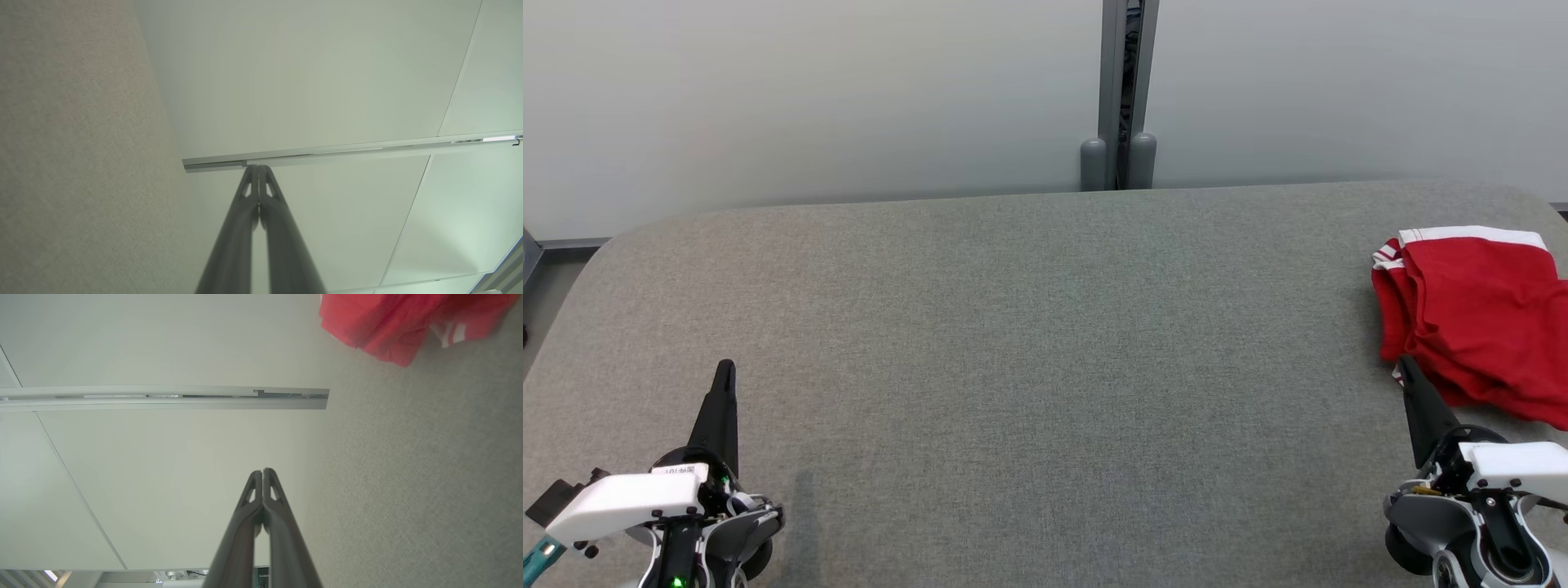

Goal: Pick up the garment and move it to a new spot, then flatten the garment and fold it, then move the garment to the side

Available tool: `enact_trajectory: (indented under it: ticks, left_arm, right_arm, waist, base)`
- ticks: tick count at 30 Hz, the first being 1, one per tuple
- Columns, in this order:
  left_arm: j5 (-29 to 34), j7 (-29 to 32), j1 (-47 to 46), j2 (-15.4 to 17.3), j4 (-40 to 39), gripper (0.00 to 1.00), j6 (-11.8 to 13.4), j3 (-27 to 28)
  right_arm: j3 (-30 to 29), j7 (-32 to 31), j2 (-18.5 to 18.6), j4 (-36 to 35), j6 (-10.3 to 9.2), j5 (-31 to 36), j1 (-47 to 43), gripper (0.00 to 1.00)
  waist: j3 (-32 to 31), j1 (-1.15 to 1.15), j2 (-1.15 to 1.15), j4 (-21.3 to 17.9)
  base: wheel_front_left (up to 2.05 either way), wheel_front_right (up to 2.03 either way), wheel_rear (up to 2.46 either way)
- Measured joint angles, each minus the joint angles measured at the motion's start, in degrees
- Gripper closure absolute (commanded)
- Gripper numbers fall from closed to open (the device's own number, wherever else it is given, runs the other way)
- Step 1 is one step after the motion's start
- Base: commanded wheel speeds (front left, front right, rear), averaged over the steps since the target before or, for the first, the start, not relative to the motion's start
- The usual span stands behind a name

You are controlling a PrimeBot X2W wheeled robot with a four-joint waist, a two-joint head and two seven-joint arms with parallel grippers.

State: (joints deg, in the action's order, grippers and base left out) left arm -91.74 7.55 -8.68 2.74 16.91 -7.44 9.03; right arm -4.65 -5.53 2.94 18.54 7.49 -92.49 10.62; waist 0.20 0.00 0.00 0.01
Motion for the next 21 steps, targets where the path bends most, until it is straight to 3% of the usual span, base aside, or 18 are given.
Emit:
enact_trajectory:
  ticks: [21]
  left_arm:
    - [0.00, 0.00, 0.00, 0.00, 0.00, 1.00, 0.00, 0.00]
  right_arm:
    - [-0.05, -0.01, -0.04, 0.00, 0.00, 0.01, 0.00, 1.00]
  waist:
    - [0.00, 0.00, 0.00, 0.00]
  base:
    - [0.00, 0.00, 0.00]
